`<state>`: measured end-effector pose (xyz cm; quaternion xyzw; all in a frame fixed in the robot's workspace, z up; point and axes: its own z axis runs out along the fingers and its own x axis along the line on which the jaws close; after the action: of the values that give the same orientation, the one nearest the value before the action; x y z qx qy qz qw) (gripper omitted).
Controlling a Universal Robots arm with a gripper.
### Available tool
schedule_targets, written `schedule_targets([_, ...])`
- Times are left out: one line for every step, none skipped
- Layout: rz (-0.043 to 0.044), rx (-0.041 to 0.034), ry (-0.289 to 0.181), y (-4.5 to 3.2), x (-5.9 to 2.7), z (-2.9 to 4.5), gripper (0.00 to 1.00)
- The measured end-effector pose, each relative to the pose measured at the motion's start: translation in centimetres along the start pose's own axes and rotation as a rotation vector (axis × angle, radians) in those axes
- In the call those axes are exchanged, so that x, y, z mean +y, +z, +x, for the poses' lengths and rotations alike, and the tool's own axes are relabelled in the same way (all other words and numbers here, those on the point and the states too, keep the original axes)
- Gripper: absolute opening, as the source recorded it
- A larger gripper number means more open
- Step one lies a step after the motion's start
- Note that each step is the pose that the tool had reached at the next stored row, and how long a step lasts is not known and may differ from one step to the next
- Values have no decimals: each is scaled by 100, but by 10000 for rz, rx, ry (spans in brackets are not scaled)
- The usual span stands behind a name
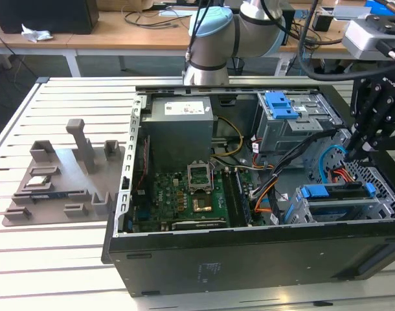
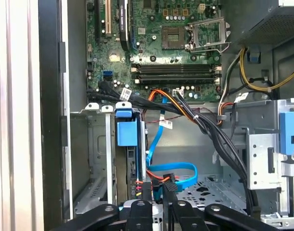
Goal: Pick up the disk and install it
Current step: 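Insert the second disk wire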
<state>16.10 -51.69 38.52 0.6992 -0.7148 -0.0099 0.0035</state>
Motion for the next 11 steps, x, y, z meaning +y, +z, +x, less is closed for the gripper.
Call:
schedule_targets([-1, -2, 0, 7, 1, 6, 24])
schedule_targets([0, -2, -2, 19, 0, 10, 24])
schedule_targets([0, -2, -3, 39, 0, 14, 24])
schedule_targets([-1, -2, -2, 57, 0, 15, 24])
schedule_targets([-1, -4, -1, 77, 0, 15, 24])
schedule_targets([-1, -5, -1, 77, 0, 15, 24])
schedule_targets([-1, -6, -1, 78, 0, 15, 24])
schedule_targets([-1, -7, -1, 78, 0, 15, 24])
schedule_targets([-1, -7, -1, 78, 0, 15, 24])
schedule_targets([-1, -7, -1, 78, 0, 15, 24])
schedule_targets([-1, -7, -1, 79, 0, 15, 16])
